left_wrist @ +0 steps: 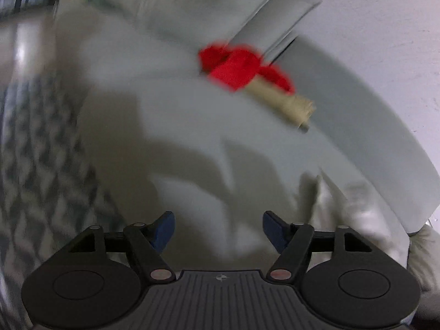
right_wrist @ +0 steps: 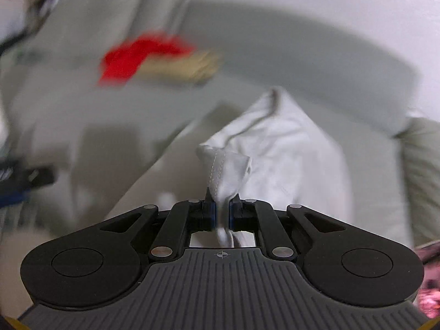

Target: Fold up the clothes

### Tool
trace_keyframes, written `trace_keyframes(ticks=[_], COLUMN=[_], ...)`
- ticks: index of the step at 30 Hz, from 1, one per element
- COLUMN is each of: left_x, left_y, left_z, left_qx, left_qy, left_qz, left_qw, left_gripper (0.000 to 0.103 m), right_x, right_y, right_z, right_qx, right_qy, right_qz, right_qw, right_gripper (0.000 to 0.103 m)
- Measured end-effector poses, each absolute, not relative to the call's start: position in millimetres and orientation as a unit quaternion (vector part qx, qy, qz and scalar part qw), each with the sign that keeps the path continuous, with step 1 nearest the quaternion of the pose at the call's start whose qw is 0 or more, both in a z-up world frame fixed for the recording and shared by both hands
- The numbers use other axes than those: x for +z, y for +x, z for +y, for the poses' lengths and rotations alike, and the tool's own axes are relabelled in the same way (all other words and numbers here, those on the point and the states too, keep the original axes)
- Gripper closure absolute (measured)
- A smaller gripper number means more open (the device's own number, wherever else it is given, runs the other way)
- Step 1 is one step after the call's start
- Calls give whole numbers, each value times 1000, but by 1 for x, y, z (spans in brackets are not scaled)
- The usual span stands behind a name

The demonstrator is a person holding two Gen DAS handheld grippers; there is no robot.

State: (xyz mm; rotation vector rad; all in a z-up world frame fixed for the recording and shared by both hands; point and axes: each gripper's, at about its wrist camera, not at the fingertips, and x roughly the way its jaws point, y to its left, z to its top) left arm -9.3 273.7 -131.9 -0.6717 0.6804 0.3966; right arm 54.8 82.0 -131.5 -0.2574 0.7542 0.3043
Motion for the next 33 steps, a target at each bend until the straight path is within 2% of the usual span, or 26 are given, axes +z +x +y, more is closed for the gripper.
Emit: trace_keyframes(ticks=[2,4,10,14,20,22,23,24,29,33], left_x=[-136,-137,-138,-137,-140,-140,-140,-141,-139,-141], left_y=[-9,-7,-2,-4,-7,-8,-8,-7,-5,-6], left_z=[280,281,276,274,283,285,285,285,280,282], left_qx=[179,173,156,153,158,159,159,158,154,155], left_qy=[-340,-345,-352,-350,-364,-369,-371,-372,-361,-364], left_qz=[333,335,340,341,339,338,338,338,340,340], left_qw=[861,860,858,859,853,851,850,850,854,853], left_gripper=[34,34,34,34,34,34,34,34,34,35], right_x=[-153,-157,-127,-109,-111,-119,-125,-129,-143,-145], right_y=[55,50,37,41,35,34,33,28,15,16], right_z=[97,97,86,105,123,126,128,128,131,132], right_qx=[155,146,141,166,177,185,190,188,222,227], right_qy=[-136,-136,-49,-41,-125,-180,-208,-232,-287,-286], right_qz=[402,396,392,371,342,351,357,351,314,296], right_qw=[892,896,908,913,914,900,891,887,877,883], right_gripper=[94,94,95,99,99,85,63,54,53,60])
